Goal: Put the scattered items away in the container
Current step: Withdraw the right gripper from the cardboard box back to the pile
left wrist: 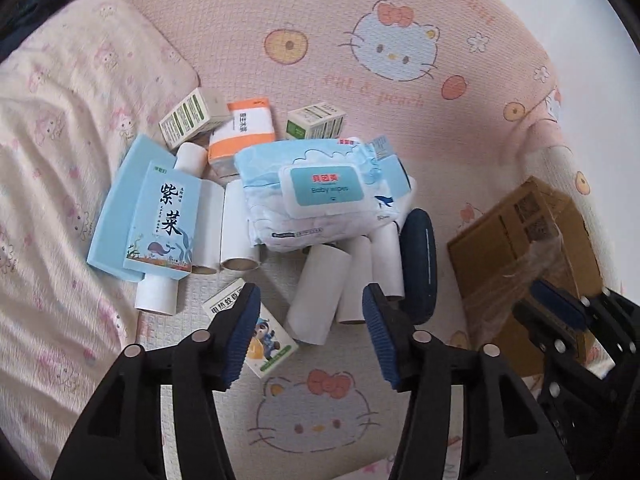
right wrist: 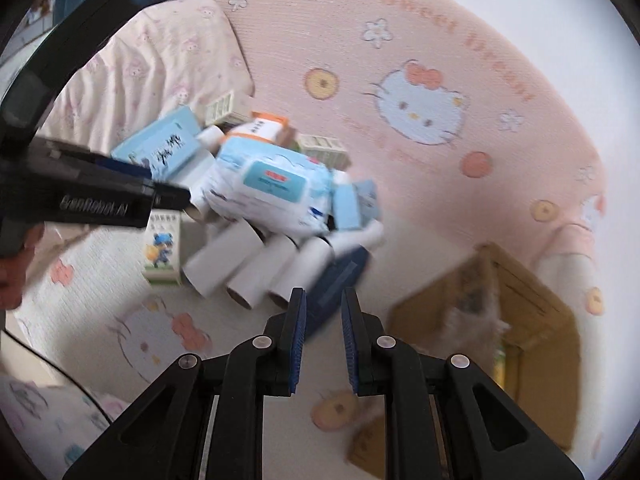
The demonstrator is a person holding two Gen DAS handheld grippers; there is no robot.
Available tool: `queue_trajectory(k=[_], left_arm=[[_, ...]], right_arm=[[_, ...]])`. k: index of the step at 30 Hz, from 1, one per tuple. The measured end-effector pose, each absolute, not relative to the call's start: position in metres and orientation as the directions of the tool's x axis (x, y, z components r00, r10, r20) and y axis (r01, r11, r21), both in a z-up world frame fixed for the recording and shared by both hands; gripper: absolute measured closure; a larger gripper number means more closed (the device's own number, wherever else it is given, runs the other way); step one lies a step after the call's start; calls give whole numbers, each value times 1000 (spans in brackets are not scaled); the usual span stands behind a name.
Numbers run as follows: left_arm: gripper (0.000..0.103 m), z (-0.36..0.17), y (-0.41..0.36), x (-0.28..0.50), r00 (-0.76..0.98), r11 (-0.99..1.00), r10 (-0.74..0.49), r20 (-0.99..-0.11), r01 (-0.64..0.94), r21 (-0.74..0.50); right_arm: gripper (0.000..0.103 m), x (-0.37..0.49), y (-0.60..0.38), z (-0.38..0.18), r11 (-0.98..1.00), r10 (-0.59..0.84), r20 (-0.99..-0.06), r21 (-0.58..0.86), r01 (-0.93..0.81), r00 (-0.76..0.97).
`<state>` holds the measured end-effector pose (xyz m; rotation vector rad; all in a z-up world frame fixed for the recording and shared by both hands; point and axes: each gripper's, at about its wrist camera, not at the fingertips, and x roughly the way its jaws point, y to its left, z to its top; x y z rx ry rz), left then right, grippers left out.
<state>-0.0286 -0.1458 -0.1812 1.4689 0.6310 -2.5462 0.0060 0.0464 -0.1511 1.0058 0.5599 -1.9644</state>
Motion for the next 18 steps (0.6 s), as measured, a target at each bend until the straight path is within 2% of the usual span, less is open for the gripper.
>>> queue_trajectory(k=[7, 9, 11, 14, 18], left_arm=[[43, -201, -178, -35, -487, -844, 153, -860, 388, -370], [43, -203, -185, -38, -491, -833, 155, -857, 402, -380], [42, -204, -193, -42, -495, -821, 159, -854, 413, -393], [42, -209, -204, -53, -484, -792, 175, -858, 448, -414], [41, -213, -212, -74, -484, -789, 189, -854, 443, -426]], right_arm=[[85, -29, 7, -181, -587, -473, -843, 85, 805, -255], [77, -36, -2, -188, -596, -459, -852, 85, 799, -252], [58, -44, -11, -195, -593, -459, -857, 99, 799, -234], [50, -55, -18, -200, -595, -492, -846, 153, 789, -207], [48, -76, -27, -211, -616, -510, -845, 231, 753, -158]])
